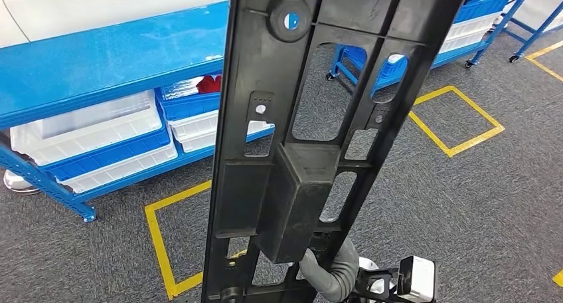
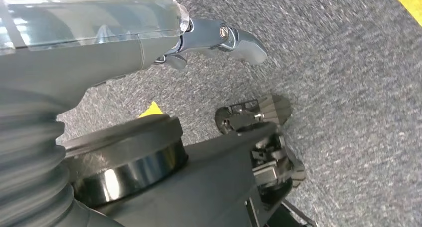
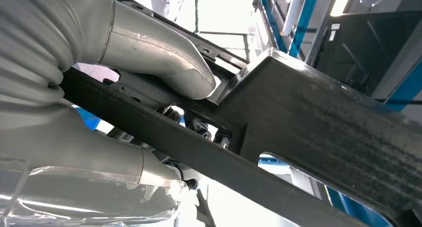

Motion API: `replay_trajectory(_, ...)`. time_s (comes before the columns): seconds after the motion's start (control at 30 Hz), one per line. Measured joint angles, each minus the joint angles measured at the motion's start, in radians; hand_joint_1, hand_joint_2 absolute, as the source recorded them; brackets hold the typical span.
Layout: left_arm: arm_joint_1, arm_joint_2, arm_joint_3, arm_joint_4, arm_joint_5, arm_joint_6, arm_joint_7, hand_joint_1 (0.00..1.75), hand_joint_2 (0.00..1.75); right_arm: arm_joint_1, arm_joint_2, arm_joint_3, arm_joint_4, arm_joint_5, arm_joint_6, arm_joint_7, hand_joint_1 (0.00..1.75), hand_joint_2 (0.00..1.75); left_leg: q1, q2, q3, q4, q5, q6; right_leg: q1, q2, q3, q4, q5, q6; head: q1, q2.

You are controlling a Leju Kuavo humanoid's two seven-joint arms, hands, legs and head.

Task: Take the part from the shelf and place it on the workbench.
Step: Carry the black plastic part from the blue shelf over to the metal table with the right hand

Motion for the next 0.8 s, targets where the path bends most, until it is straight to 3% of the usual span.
replay_trajectory(0.07,-0.001,-0.001,0.0,0.0,0.001,0.0,-0.001,0.0,1.75,0.001,-0.001,0.0,0.002,0.0,0.0,-0.002,1.75,1.75,-0.003,0.01,0.003,0.0,-0.002,-0.003,0.004,-0.021,0.08,-0.146,0.061,-0.01,0.0,0.0)
replay_trajectory(0.13,-0.001,-0.001,0.0,0.0,0.002,0.0,-0.002,0.0,1.75,0.001,-0.002,0.0,0.002,-0.001,0.001,-0.005,1.75,1.75,-0.006,0.018,0.004,0.002,-0.003,-0.011,0.013,-0.041,0.127,-0.24,0.086,-0.024,0.0,0.0)
replay_trajectory(0.23,-0.001,-0.001,0.0,0.0,0.004,0.0,-0.002,0.0,1.75,0.004,-0.003,0.001,0.002,-0.001,0.001,-0.006,1.75,1.75,-0.009,0.031,0.005,0.002,-0.007,-0.026,0.015,-0.03,0.128,-0.255,0.089,-0.039,0.0,0.0)
replay_trajectory(0.3,-0.001,-0.001,0.0,0.0,0.004,0.0,-0.002,0.0,1.75,0.005,-0.004,0.002,0.003,-0.002,0.001,-0.007,1.75,1.75,-0.007,0.015,-0.004,0.031,-0.032,-0.036,0.009,-0.018,0.131,-0.265,0.095,-0.049,0.0,0.0)
replay_trajectory(0.4,0.005,-0.001,0.001,0.0,0.006,0.0,-0.002,0.0,1.75,0.005,-0.004,0.004,0.004,-0.004,0.001,-0.007,1.75,1.75,-0.002,-0.02,-0.08,0.2,-0.121,-0.047,0.008,0.002,0.13,-0.268,0.1,-0.059,0.0,0.0)
replay_trajectory(0.43,0.008,0.0,0.002,0.0,0.006,0.0,-0.002,0.0,1.75,0.006,-0.005,0.004,0.006,-0.005,0.001,-0.008,1.75,1.75,-0.002,-0.023,-0.104,0.25,-0.137,-0.048,0.009,0.011,0.129,-0.267,0.1,-0.059,0.0,0.0)
replay_trajectory(0.47,0.011,0.0,0.002,0.0,0.006,0.0,-0.002,0.0,1.75,0.006,-0.005,0.004,0.007,-0.006,0.001,-0.008,1.75,1.75,-0.001,-0.024,-0.114,0.271,-0.133,-0.05,0.009,0.02,0.129,-0.265,0.1,-0.059,0.0,0.0)
replay_trajectory(0.5,0.012,0.0,0.002,0.0,0.006,0.0,-0.002,0.0,1.75,0.007,-0.005,0.004,0.008,-0.007,0.001,-0.008,1.75,1.75,0.0,-0.026,-0.105,0.251,-0.11,-0.05,0.009,0.029,0.129,-0.263,0.1,-0.059,0.0,0.0)
replay_trajectory(0.53,0.012,0.0,0.002,0.0,0.006,0.0,-0.002,0.0,1.75,0.007,-0.005,0.004,0.009,-0.008,0.001,-0.007,1.75,1.75,0.001,-0.03,-0.08,0.198,-0.074,-0.049,0.008,0.038,0.129,-0.261,0.099,-0.057,0.0,0.0)
replay_trajectory(0.6,0.012,0.0,0.002,0.0,0.006,0.0,-0.002,0.0,1.75,0.006,-0.004,0.004,0.009,-0.01,0.0,-0.007,1.75,1.75,0.005,-0.061,-0.022,0.073,-0.024,-0.044,0.009,0.055,0.126,-0.251,0.095,-0.05,0.0,0.0)
replay_trajectory(0.67,0.012,0.0,0.002,0.0,0.006,0.0,-0.002,0.0,1.75,0.005,-0.004,0.005,0.009,-0.011,-0.002,-0.004,1.75,1.75,0.006,-0.084,0.003,0.018,-0.016,-0.036,0.01,0.068,0.116,-0.245,0.096,-0.038,0.0,0.0)
replay_trajectory(0.73,0.012,0.0,0.002,0.0,0.006,0.001,-0.001,0.0,1.75,0.005,-0.004,0.005,0.009,-0.013,-0.002,0.001,1.75,1.75,0.005,-0.075,0.002,0.013,-0.014,-0.025,0.008,0.081,0.11,-0.245,0.1,-0.025,0.0,0.0)
replay_trajectory(0.8,0.009,-0.001,0.002,0.0,0.004,0.001,-0.002,0.0,1.75,0.005,-0.004,0.005,0.007,-0.017,-0.002,0.005,1.75,1.75,0.007,-0.058,0.004,0.006,-0.008,-0.011,0.007,0.063,0.096,-0.218,0.081,-0.014,0.0,0.0)
